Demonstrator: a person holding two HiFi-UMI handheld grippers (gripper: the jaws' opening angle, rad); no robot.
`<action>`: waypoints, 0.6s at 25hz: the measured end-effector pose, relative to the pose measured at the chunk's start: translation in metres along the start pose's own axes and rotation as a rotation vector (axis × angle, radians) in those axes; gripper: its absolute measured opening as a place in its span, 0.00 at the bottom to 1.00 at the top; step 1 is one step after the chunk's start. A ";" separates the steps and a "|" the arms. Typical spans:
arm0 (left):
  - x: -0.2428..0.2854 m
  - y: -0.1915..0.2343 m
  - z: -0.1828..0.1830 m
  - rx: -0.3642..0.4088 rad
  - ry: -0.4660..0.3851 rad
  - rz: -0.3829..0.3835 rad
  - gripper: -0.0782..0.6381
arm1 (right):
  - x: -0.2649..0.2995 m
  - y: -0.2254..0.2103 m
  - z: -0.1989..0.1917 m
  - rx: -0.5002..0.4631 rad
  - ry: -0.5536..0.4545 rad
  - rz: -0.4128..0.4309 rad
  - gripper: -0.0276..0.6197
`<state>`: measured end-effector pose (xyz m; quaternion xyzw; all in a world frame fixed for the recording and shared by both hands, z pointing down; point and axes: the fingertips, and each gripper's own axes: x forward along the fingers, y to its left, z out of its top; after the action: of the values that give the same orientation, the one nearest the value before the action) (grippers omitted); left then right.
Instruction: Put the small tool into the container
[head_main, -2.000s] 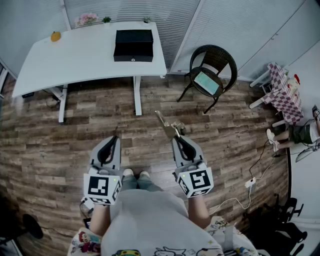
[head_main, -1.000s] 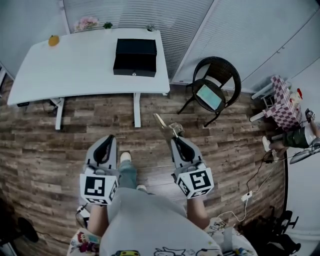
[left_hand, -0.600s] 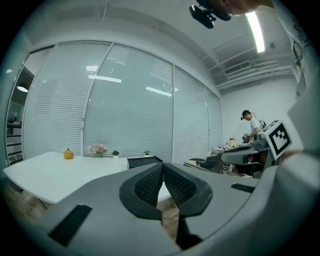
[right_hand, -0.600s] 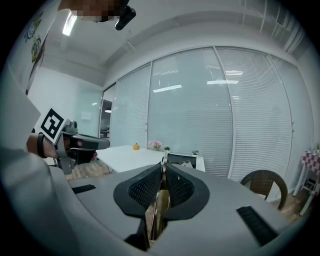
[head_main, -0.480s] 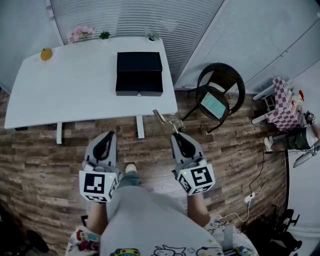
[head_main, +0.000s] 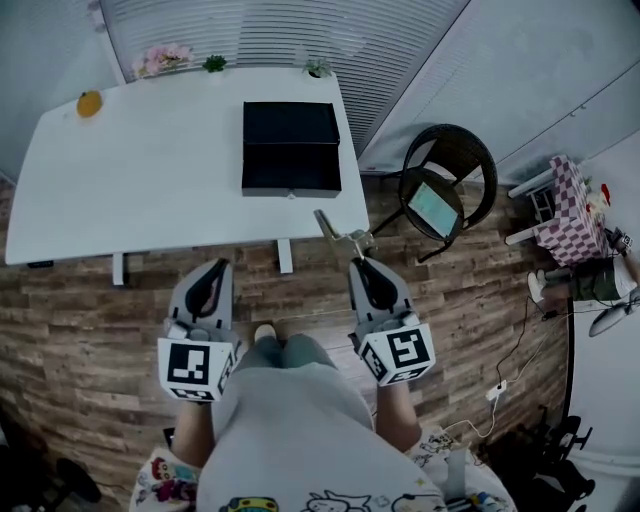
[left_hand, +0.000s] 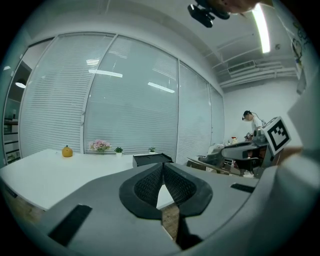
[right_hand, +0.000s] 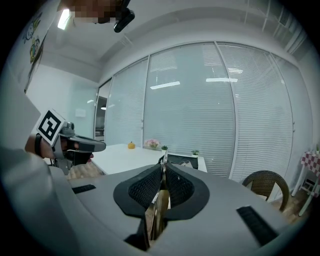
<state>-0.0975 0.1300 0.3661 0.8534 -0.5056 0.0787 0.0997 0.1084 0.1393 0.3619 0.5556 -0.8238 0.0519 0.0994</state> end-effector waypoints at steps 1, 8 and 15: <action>-0.001 0.000 -0.001 -0.001 0.003 0.000 0.12 | 0.000 0.000 0.000 -0.003 0.002 0.001 0.08; 0.000 0.000 -0.010 -0.022 0.022 -0.003 0.12 | 0.002 0.000 0.001 -0.013 0.013 -0.003 0.08; 0.009 0.006 -0.008 -0.005 0.014 0.013 0.12 | 0.016 -0.006 0.005 -0.018 0.008 0.013 0.08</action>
<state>-0.0988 0.1210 0.3764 0.8492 -0.5107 0.0841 0.1051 0.1080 0.1217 0.3605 0.5492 -0.8274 0.0474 0.1073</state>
